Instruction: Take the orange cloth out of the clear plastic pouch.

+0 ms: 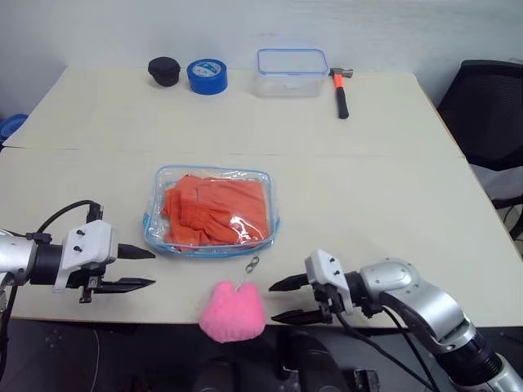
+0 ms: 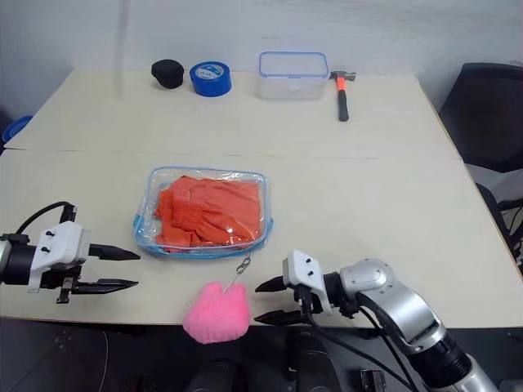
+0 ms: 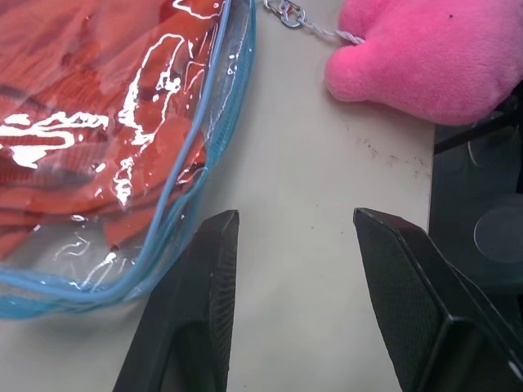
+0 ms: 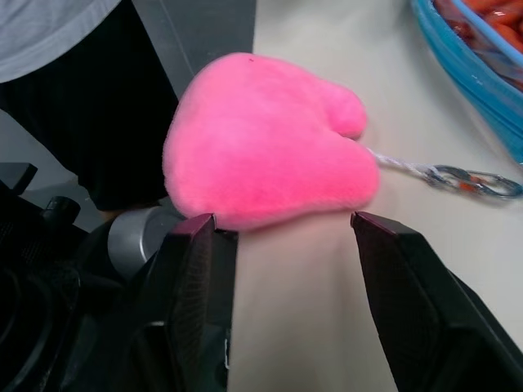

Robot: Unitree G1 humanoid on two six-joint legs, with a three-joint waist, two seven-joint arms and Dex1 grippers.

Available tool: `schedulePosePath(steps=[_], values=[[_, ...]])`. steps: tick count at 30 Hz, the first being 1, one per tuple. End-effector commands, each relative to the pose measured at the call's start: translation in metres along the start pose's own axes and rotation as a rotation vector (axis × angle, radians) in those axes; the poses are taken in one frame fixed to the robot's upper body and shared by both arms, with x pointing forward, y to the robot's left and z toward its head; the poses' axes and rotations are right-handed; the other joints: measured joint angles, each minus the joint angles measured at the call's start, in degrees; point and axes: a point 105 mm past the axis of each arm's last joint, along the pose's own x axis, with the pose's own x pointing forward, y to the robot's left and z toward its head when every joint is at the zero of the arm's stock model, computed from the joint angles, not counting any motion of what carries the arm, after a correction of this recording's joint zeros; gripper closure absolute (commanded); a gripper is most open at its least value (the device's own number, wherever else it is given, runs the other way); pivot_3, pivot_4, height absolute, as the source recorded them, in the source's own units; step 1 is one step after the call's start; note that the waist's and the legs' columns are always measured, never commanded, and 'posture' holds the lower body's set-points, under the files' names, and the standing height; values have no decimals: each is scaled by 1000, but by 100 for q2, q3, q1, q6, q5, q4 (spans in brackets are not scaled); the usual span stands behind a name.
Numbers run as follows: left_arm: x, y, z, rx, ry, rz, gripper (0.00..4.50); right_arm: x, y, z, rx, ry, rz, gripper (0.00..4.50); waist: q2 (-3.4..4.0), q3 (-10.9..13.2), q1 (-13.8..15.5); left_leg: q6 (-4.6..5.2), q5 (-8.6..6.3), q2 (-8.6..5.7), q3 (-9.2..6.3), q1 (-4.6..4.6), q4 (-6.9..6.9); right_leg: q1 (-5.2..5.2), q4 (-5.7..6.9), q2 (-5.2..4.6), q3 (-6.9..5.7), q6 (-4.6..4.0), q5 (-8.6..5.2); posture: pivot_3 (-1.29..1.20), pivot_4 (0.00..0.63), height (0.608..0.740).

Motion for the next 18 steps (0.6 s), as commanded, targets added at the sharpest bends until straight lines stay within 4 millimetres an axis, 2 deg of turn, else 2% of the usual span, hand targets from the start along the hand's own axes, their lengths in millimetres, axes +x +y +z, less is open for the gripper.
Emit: schedulePosePath(steps=[1, 4, 9, 12, 15, 18], values=[[-1, 0, 8, 27, -6, -9, 2157, 18, 3, -1, -44, 8, 37, 1924, 0, 0, -1, 0, 0, 0, 1, 0, 0, 0, 1, 0, 1, 0, 0, 0, 150, 740], [-1, 0, 10, 29, -7, -11, 2157, 29, -4, -3, -39, 10, 24, 1924, 0, 0, 3, 1, 0, -4, 0, 1, 1, 0, 5, -2, 0, 0, 0, 0, 150, 740], [-3, 0, 11, 29, -2, -8, 2157, 38, -17, -4, -28, -4, -15, 3494, 0, 0, 2, 0, 1, -2, -2, 1, 1, 0, 7, -1, -4, 0, 0, 0, 150, 740], [-3, 0, 11, 27, -4, -4, 2157, 42, -26, 8, -9, -64, -41, 4451, 0, 0, -7, 0, 1, -2, -3, 1, 1, 0, 7, -1, -5, -1, 0, 0, 150, 740], [0, -2, 13, 23, -21, -13, 2157, 54, -38, 20, -5, -107, -81, 4451, 1, 0, -23, -3, 2, 0, -1, 0, 1, 0, 9, 0, -3, -1, 0, 0, 150, 740], [7, -4, 17, 28, -43, -29, 2157, 62, -52, 23, -24, -108, -132, 4451, 2, 1, -41, -5, 4, 1, -3, 1, 1, -2, 10, 1, -4, -2, 0, 0, 150, 740]])
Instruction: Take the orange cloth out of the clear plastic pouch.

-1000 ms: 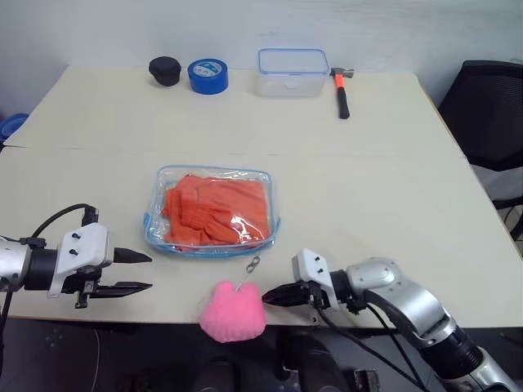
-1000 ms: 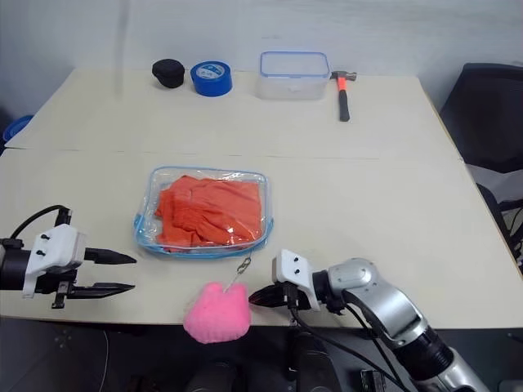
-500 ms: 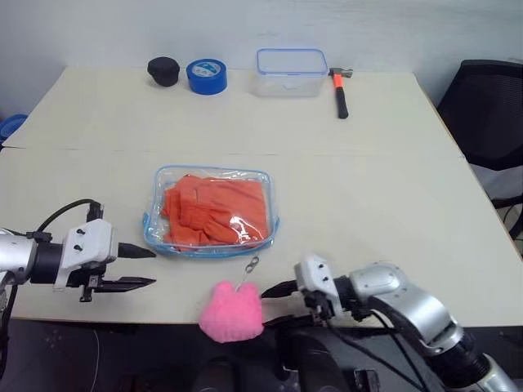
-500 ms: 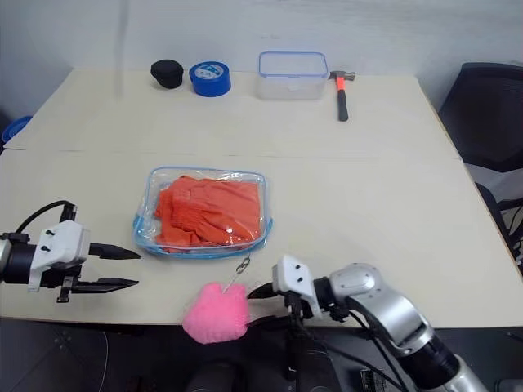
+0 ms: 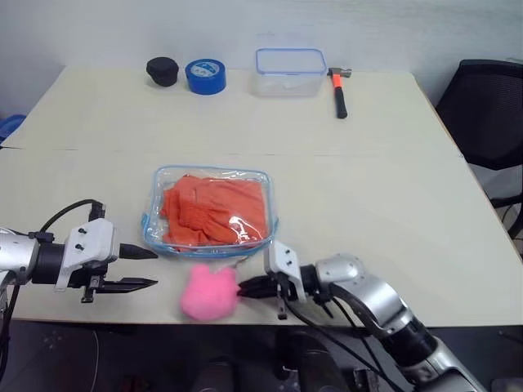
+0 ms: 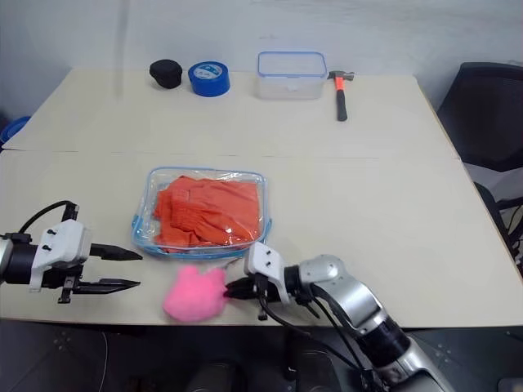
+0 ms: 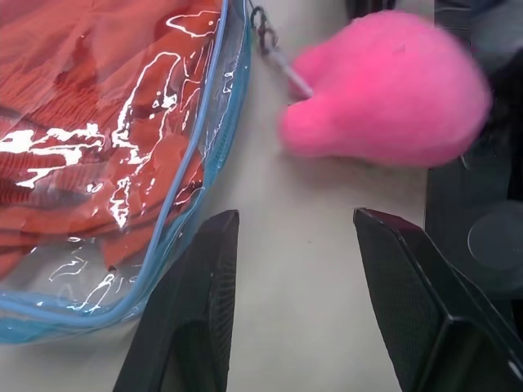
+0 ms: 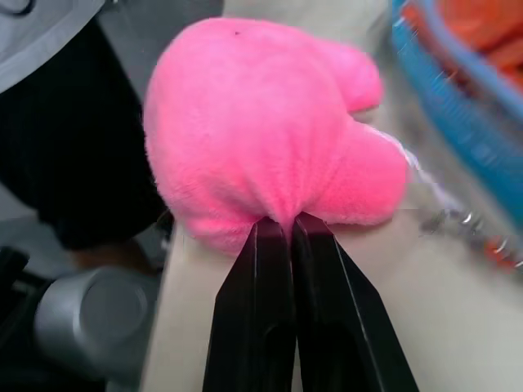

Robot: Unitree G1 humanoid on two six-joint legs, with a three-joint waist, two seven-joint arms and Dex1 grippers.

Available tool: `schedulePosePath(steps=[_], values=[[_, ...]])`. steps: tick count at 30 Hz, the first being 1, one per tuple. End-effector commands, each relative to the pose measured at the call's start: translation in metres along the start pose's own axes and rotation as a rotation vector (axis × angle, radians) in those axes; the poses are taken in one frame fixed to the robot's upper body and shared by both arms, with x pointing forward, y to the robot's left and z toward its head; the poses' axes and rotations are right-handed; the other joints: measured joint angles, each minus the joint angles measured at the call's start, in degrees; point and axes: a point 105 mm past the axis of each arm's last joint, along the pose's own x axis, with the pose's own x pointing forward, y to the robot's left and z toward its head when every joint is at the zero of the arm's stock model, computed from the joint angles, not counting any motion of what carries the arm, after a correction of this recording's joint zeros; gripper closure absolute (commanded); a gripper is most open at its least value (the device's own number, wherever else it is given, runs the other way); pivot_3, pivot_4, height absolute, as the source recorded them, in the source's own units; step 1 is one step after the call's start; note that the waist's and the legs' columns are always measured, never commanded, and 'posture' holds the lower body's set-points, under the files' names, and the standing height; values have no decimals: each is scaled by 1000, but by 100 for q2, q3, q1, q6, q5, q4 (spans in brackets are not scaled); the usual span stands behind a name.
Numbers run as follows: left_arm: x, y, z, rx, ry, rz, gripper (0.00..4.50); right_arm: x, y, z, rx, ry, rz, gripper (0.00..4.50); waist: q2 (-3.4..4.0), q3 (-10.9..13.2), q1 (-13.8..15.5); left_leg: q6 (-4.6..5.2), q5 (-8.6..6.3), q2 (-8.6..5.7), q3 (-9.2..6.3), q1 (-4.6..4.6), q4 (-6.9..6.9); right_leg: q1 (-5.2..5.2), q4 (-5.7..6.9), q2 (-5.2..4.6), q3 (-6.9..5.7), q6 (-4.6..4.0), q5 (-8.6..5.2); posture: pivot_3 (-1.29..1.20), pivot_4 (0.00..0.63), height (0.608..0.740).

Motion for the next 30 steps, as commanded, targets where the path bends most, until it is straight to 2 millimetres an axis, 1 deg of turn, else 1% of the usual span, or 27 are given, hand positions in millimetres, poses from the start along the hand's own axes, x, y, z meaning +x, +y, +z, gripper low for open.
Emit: schedulePosePath(steps=[1, 4, 7, 10, 13, 15, 16, 17, 21, 23, 25, 28, 30], values=[[6, -2, 12, 39, -35, -19, 2157, 6, -11, 6, -35, -14, -51, 4451, 1, 0, -11, 0, 0, 0, -1, 0, 0, 0, 1, 0, 0, 0, 0, 0, 150, 740], [16, -5, 16, 43, -61, -47, 2157, 6, -15, 7, -42, -15, -73, 4451, 2, 1, 11, 1, 0, -3, -9, -3, 0, 0, -3, -4, -8, 0, 0, 0, 150, 740], [30, -8, 16, 66, -75, -77, 2157, 0, -12, 5, -38, -3, -60, 4451, 2, 1, 17, 3, 0, -5, -9, -4, 0, 0, -5, -5, -8, 0, 0, 0, 150, 740], [38, -8, 18, 69, -95, -93, 2157, -5, -7, 3, -7, 9, -41, 3817, 2, 1, 22, 3, 0, -4, -9, -4, 0, 0, -4, -5, -9, 1, 0, 0, 150, 740], [42, -9, 19, 74, -104, -112, 2157, -9, -4, 4, 3, 13, -40, 2863, 2, 1, 25, 3, 0, -3, -9, -3, 0, 0, -5, -4, -8, 1, 0, 0, 150, 740], [47, -11, 20, 84, -110, -142, 2157, -14, 0, 4, -14, 28, -38, 2254, 3, 1, 24, 3, 0, -3, -9, -3, 0, 0, -4, -4, -8, 1, 0, 0, 150, 740], [50, -12, 19, 92, -110, -158, 2157, -17, 3, 5, -29, 30, -34, 1875, 3, 1, 29, 3, 0, -3, -9, -3, 0, 0, -4, -4, -8, 1, 0, 0, 150, 740], [53, -14, 18, 104, -103, -178, 2157, -20, 3, 7, -42, 29, -49, 1615, 3, 2, 32, 3, 0, -3, -9, -3, 0, 0, -5, -4, -8, 1, 0, 0, 150, 740], [64, -22, 3, 178, -29, -260, 2157, -36, 3, 17, -65, 24, -86, 1615, 3, 2, 41, 3, -1, -5, -9, -3, 0, 1, -6, -5, -8, 1, 1, 0, 150, 740], [69, -23, -8, 214, 18, -293, 2157, -47, 2, 18, -114, 62, -105, 1615, 4, 2, 43, 3, -1, -5, -9, -3, 0, 1, -7, -5, -9, 1, 1, 0, 150, 740], [74, -22, -14, 233, 37, -312, 2157, -61, -3, 19, -202, 112, -139, 1615, 5, 2, 54, 5, -1, -7, -8, -3, -1, 2, -8, -6, -9, 2, 1, 0, 150, 740], [78, -17, -14, 251, 14, -302, 2746, -79, -22, 22, -388, 187, -241, 1534, 5, 2, 64, 10, -2, -10, -8, -5, 0, 4, -11, -9, -10, 3, 2, 0, 150, 740], [78, -14, -14, 256, 6, -297, 3338, -85, -32, 22, -483, 221, -280, 1534, 4, 2, 54, 13, -3, -11, -4, -7, -1, 5, -11, -9, -8, 5, 3, 0, 150, 740]])
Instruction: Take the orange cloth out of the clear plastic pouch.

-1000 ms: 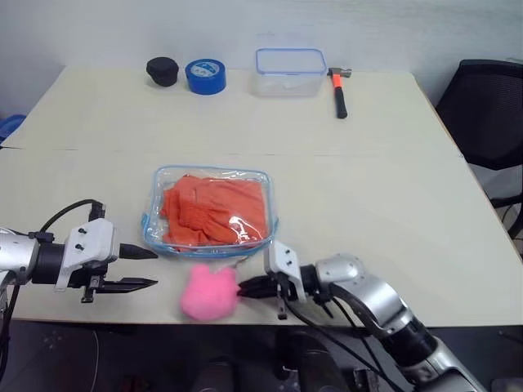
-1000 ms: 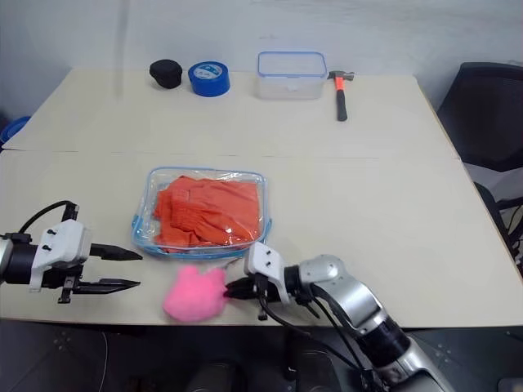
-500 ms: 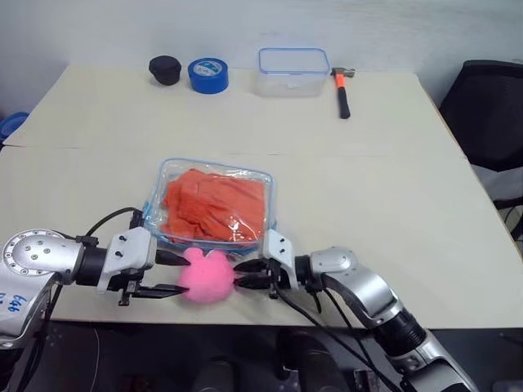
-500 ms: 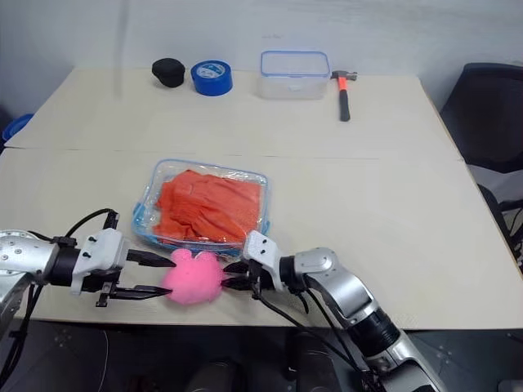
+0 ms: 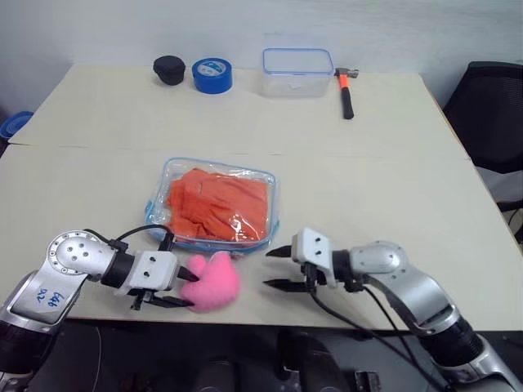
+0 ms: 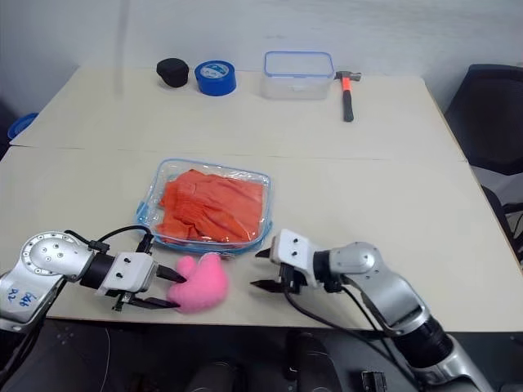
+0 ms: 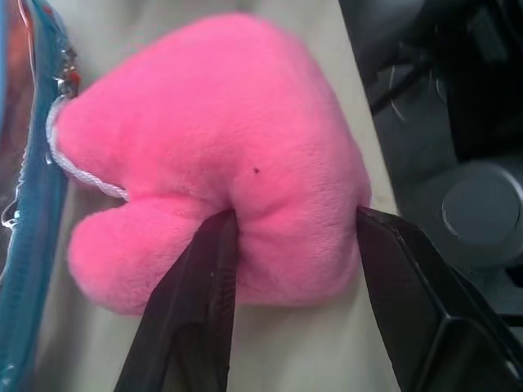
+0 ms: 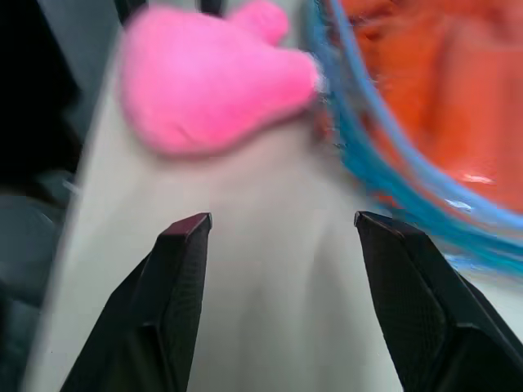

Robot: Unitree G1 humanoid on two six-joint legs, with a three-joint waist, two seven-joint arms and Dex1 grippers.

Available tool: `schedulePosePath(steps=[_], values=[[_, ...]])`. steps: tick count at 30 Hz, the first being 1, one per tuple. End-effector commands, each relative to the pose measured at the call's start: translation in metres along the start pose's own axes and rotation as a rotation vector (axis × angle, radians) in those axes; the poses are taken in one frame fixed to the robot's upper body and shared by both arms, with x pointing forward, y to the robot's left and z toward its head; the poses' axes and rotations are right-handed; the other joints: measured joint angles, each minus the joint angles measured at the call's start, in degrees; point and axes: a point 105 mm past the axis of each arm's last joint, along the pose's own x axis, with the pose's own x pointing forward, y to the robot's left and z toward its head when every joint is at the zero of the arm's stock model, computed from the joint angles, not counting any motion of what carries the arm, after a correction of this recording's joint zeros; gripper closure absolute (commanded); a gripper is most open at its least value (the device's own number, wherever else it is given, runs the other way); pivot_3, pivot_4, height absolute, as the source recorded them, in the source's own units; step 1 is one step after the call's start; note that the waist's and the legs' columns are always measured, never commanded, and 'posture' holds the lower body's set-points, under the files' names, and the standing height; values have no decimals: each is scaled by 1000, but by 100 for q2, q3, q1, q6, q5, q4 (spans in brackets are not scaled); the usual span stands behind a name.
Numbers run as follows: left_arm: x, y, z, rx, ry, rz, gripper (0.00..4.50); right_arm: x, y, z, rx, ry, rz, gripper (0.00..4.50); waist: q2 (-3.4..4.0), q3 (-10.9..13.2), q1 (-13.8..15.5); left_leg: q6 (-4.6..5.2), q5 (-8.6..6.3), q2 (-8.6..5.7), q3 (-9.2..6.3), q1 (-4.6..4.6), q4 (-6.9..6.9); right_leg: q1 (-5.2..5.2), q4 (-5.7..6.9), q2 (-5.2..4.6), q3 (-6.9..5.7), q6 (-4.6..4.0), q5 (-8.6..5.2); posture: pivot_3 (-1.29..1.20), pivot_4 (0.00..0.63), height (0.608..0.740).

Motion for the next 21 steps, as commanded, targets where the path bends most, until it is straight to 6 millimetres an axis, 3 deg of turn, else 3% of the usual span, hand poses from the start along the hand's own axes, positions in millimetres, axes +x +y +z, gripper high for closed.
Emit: schedulePosePath(steps=[1, 4, 10, 13, 20, 21], values=[[6, -1, -3, 11, -2, -20, 3639, -7, -20, 5, -195, 7, -91, 1534, 0, 0, -6, 0, 0, 1, 0, 0, 0, 1, 0, 1, 0, 0, 0, 0, 150, 740], [6, 1, -4, 14, -7, -13, 4476, -3, -34, 7, -258, -4, -163, 1534, 0, 0, -9, -1, 1, 1, 6, 0, -1, 1, 4, 1, 3, 0, 0, 0, 150, 740], [5, 4, -6, 0, -10, 16, 4476, 14, -38, 10, -310, -39, -160, 1534, 1, 0, 2, 2, 4, 1, 4, 4, 1, 1, 7, -1, 2, 0, 0, 0, 150, 740], [6, 5, -6, -8, -9, 30, 4500, 19, -41, 10, -327, -51, -166, 2116, 1, 0, 4, 6, 5, -1, 1, 4, 2, 1, 5, -6, -1, 1, 1, 0, 150, 740], [4, 5, -8, -17, 3, 59, 4500, 13, -46, 6, -373, -39, -139, 4476, 3, 1, 1, 8, 6, 1, 0, 4, 2, 1, 6, -7, 0, 2, 1, 0, 150, 740], [4, 5, -8, -20, 3, 66, 4500, 12, -45, 5, -380, -37, -130, 4476, 3, 1, 3, 8, 6, 1, -2, 5, 2, 1, 6, -7, -1, 2, 1, 0, 150, 740]])
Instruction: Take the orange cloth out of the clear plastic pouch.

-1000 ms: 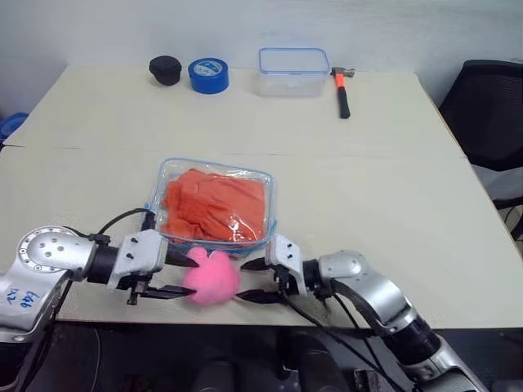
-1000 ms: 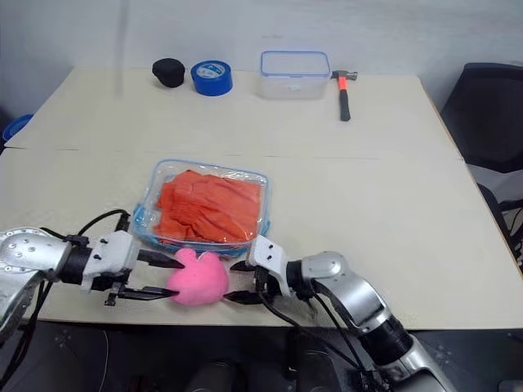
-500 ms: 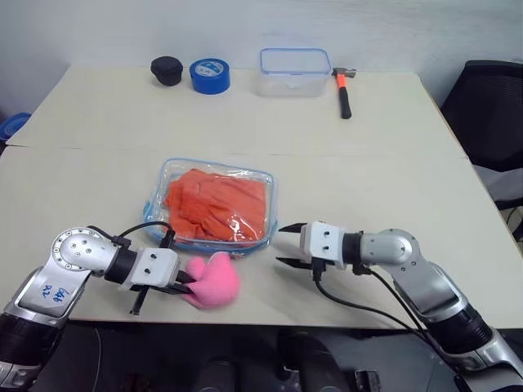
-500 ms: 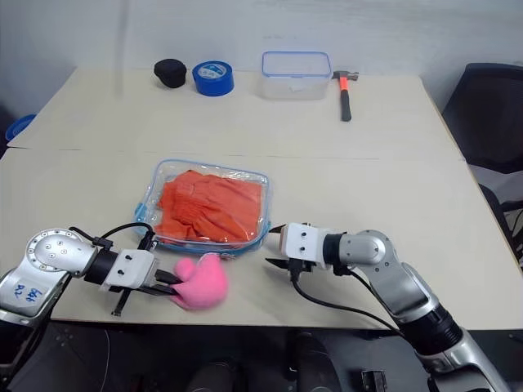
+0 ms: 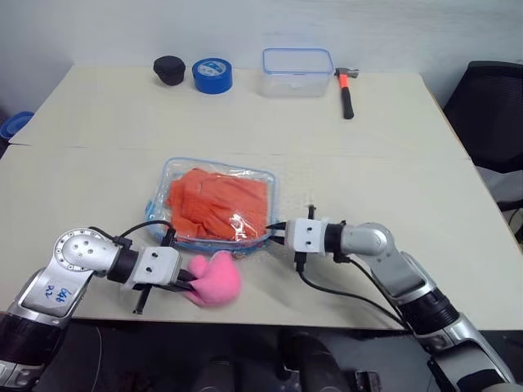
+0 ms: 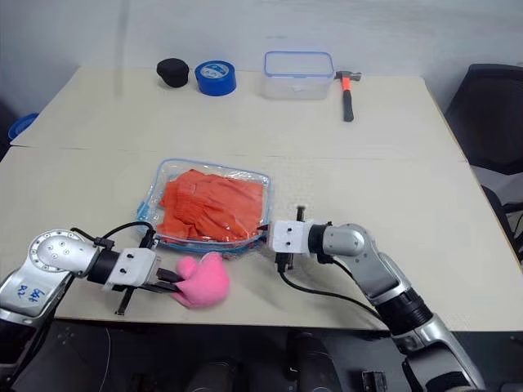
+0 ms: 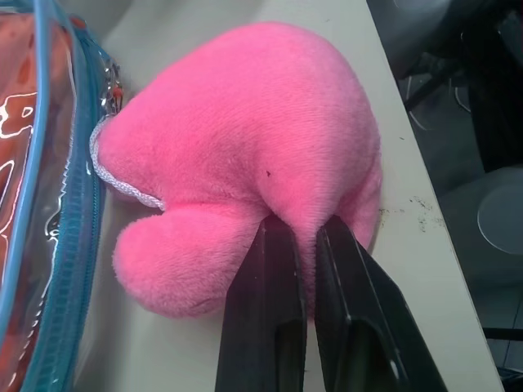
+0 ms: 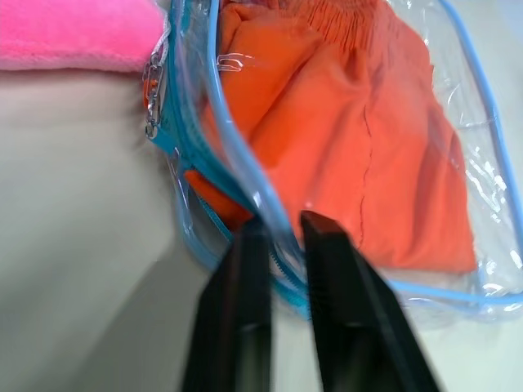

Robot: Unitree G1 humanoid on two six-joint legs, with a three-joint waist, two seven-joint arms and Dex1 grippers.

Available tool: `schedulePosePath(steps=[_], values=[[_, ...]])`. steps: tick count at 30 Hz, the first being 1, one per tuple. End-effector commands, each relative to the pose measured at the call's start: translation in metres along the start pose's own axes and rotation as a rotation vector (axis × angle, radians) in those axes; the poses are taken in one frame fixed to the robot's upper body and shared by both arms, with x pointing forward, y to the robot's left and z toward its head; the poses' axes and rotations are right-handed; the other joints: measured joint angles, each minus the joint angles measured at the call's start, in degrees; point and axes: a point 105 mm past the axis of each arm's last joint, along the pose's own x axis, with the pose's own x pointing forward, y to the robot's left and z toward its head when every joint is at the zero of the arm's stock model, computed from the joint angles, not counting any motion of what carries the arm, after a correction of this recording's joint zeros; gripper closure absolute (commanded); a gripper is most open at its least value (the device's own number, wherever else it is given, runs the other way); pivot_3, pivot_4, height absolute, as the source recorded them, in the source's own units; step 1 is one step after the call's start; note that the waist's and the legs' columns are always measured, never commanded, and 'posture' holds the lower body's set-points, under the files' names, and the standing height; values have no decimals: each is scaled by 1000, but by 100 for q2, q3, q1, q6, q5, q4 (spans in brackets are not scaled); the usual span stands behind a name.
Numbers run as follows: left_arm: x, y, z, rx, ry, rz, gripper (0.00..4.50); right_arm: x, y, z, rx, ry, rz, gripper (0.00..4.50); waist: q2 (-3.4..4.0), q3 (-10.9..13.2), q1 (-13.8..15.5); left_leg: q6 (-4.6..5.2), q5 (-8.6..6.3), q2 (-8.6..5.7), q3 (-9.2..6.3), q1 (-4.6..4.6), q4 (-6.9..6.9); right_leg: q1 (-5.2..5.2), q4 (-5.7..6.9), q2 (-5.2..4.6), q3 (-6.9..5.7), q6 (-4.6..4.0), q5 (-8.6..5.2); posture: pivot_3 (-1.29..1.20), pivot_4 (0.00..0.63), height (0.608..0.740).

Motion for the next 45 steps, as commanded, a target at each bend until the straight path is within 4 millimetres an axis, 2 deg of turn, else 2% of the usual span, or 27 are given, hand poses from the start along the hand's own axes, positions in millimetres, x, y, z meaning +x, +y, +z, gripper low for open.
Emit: schedulePosePath(steps=[1, 4, 6, 10, 13, 15, 17, 22, 23, 25, 30, 32, 34, 35, 36, 38, 40, 42, 45], values=[[0, -1, -7, -30, 33, 32, 4500, -12, -8, 3, -63, -14, -2, 4476, 0, 0, 4, 0, 0, 0, -1, 0, 0, 0, -1, -1, 0, 0, 0, 0, 150, 740], [-11, 0, -15, -57, 63, 71, 4500, -25, -10, -3, -129, 21, 17, 4476, 2, 1, -3, 2, 0, -1, -1, 0, 0, 0, -1, -3, 0, 1, 1, 0, 150, 740], [-33, 7, -31, -96, 122, 152, 4500, -42, -14, -10, -177, 56, 26, 4476, 3, 2, -2, 2, 0, 0, 0, 1, 0, 0, -1, -2, 0, 1, 1, 0, 150, 740], [-99, 25, -62, -173, 255, 357, 4500, -82, -22, -21, -247, 118, 37, 4476, 4, 3, -12, -1, 1, 3, 0, 2, 0, -1, -6, 1, -2, 0, 0, 0, 150, 740], [-127, 36, -68, -198, 275, 447, 4500, -99, -24, -24, -261, 132, 33, 4476, 7, 5, -26, -2, 1, 8, 3, 2, -4, -2, -6, 5, -7, -1, -1, 0, 150, 740], [-137, 43, -69, -203, 274, 488, 4500, -106, -24, -25, -257, 134, 25, 4476, 7, 5, -21, -2, 1, 8, 5, 1, -8, -2, -5, 5, -8, -1, 0, 0, 150, 740], [-137, 48, -69, -197, 263, 494, 4500, -108, -22, -25, -250, 130, 23, 4476, 7, 5, -23, -2, 1, 8, 6, -1, -8, -4, -5, 4, -10, 0, 0, 0, 150, 740], [-95, 48, -58, -175, 167, 377, 4500, -99, -11, -22, -207, 89, 26, 4476, 8, 5, -9, 1, 0, 6, 8, -3, -7, -4, -6, 2, -13, 1, 1, 0, 150, 740], [-88, 48, -57, -175, 159, 366, 4500, -98, -10, -22, -192, 91, 20, 4280, 8, 5, -5, 0, 0, 6, 8, -4, -6, -4, -6, 1, -13, 1, 1, 0, 150, 740], [-82, 48, -57, -183, 154, 358, 4500, -98, -10, -24, -166, 99, 17, 3840, 8, 5, 5, 0, 0, 6, 7, -4, -5, -3, -5, 0, -13, 2, 1, 0, 150, 740], [-82, 53, -57, -219, 121, 388, 3038, -107, -10, -23, -103, 126, -28, 2140, 9, 6, 17, 0, 0, 5, 6, -1, -3, -2, -2, -1, -11, 2, 1, 0, 150, 740], [-93, 61, -46, -231, 67, 427, 2391, -114, -6, -21, -44, 139, -55, 1456, 9, 6, 40, 0, 0, 5, 5, -2, -3, -2, -3, -1, -12, 2, 1, 0, 150, 740], [-105, 67, -32, -270, 28, 425, 1770, -121, 5, -14, 85, 128, -38, 755, 9, 6, 83, 0, 0, 4, 4, -4, -1, -2, -3, -2, -13, 3, 2, 0, 150, 740], [-113, 71, -18, -274, -4, 407, 1454, -125, 12, -7, 152, 105, -33, 419, 8, 6, 107, 0, 0, 4, 2, -7, -1, -3, -5, -1, -15, 3, 2, 0, 150, 740], [-120, 75, -1, -265, -37, 378, 1443, -127, 16, 0, 227, 77, -52, 101, 5, 8, 135, 0, 0, 5, 1, -8, 0, -3, -4, 0, -19, 3, 2, 0, 150, 740], [-126, 79, 28, -231, -83, 306, 1443, -131, 22, 11, 361, 35, -79, 101, -4, 6, 140, -4, -1, 5, 6, -21, 9, -2, -8, 4, -39, 3, 2, 0, 150, 740], [-121, 79, 50, -172, -92, 210, 1443, -133, 31, 21, 466, 10, -66, 101, -3, 6, 139, -4, -1, 0, 4, -23, 12, 2, -8, 2, -37, 3, 2, 0, 150, 740], [-102, 76, 62, -82, -58, 97, 1443, -133, 38, 30, 533, -10, -57, 101, 0, 6, 138, -3, -2, -3, -1, -26, 8, 21, -8, 2, -26, 3, 2, 0, 150, 740], [-63, 85, 60, 86, 43, 33, 1443, -131, 36, 38, 590, -36, -93, 101, 1, 5, 140, -3, -2, -4, 0, -6, 2, 34, -7, 3, -5, 4, 2, 0, 150, 740]])
